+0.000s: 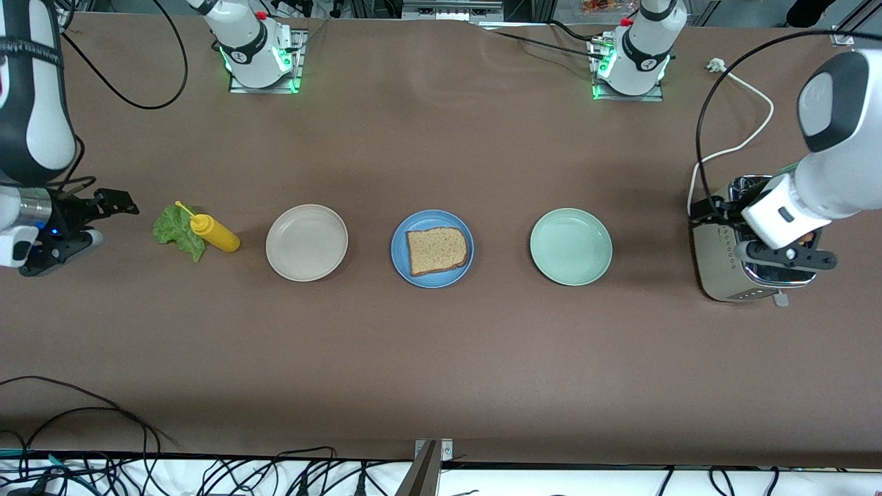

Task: Make sandwich in blue plate with both arms
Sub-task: 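Grasp the green lettuce leaf with the right gripper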

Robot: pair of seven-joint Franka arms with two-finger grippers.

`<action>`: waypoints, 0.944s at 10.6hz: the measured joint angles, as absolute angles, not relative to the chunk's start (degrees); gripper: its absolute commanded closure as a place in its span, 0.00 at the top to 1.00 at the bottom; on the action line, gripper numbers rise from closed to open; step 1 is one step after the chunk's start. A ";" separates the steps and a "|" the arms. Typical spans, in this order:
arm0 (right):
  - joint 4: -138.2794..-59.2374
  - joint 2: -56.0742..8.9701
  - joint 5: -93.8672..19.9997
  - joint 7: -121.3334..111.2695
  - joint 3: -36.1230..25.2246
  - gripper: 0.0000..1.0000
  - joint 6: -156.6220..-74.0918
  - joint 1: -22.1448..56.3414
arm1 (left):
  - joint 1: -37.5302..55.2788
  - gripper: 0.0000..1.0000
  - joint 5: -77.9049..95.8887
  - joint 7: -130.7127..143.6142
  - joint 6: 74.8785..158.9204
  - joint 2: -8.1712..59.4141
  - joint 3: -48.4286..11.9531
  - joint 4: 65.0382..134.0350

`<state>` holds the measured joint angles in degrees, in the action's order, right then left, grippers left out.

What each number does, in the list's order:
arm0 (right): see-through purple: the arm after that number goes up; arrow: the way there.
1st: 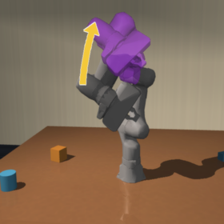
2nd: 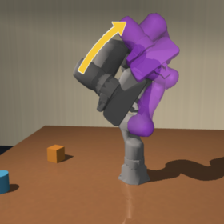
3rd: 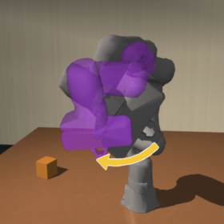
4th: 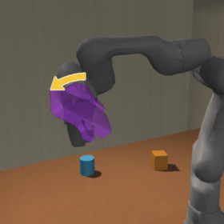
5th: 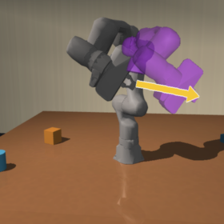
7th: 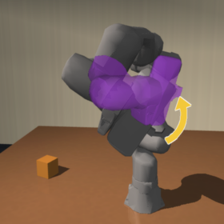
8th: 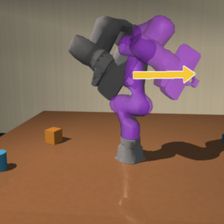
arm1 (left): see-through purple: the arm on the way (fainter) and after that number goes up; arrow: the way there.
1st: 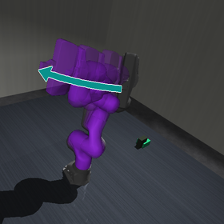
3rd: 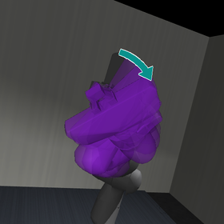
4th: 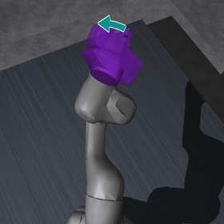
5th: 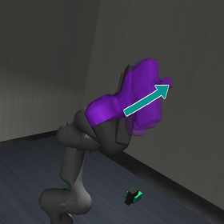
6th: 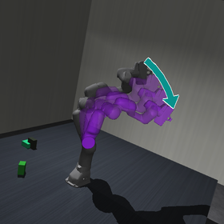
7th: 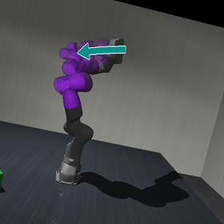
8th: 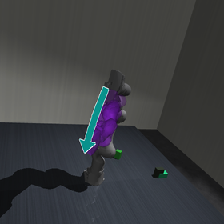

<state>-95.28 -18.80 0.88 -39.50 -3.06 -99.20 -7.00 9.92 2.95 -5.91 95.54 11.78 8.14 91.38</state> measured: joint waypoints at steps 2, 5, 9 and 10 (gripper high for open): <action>-95.30 -23.81 0.89 -44.34 -3.08 1.00 -102.83 -8.70 | 7.62 1.00 -0.50 -5.92 93.86 9.17 4.43 89.90; -95.28 -30.96 0.87 -47.43 -3.10 1.00 -105.10 -10.76 | 6.29 1.00 -1.16 -5.92 92.62 5.31 1.97 89.18; -95.21 -37.45 0.73 -49.56 -2.95 0.89 -106.70 -11.04 | 4.73 1.00 -3.49 -5.92 88.10 3.48 -0.36 83.70; -95.21 -38.35 0.48 -49.97 -2.91 0.85 -106.69 -11.04 | 4.63 1.00 -3.59 -5.92 87.93 3.49 -0.35 83.64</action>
<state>-95.21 -38.35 0.48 -49.97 -2.91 -106.69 -11.04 4.63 -3.59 -5.92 87.93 3.49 -0.35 83.64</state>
